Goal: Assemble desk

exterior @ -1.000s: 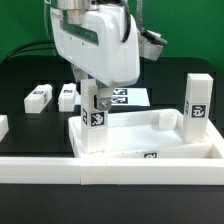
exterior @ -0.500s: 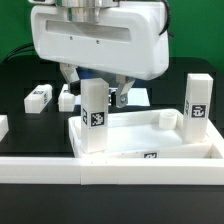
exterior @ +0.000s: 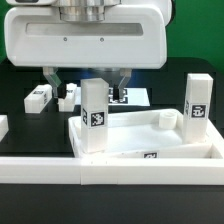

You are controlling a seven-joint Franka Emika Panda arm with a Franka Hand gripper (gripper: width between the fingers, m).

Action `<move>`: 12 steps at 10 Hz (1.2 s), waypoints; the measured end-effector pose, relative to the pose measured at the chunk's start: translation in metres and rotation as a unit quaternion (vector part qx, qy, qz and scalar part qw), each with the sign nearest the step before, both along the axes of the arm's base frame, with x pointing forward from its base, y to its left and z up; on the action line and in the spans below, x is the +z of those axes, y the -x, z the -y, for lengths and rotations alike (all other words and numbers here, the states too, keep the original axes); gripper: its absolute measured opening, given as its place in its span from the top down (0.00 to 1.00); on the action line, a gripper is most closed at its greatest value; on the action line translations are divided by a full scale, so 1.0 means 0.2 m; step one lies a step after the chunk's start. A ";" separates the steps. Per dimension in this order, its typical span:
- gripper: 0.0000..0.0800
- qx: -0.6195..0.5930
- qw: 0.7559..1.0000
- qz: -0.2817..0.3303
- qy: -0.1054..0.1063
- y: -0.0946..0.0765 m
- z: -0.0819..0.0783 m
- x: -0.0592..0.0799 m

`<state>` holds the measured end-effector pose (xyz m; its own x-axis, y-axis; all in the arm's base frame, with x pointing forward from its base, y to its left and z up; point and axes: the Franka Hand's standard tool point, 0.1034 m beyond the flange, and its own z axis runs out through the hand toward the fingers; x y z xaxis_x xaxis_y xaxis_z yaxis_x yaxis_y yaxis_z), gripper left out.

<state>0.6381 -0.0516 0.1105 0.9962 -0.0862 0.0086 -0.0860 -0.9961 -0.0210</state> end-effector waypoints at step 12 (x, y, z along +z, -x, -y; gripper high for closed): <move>0.64 0.115 0.993 0.005 0.006 0.00 -0.02 -0.01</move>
Offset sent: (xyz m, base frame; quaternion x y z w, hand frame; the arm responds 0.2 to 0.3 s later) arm -0.0036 0.0066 0.0019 -0.0053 0.0002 -0.1908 0.9816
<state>0.6378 -0.0470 0.1077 0.9895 0.1438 0.0178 0.1439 -0.9896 -0.0083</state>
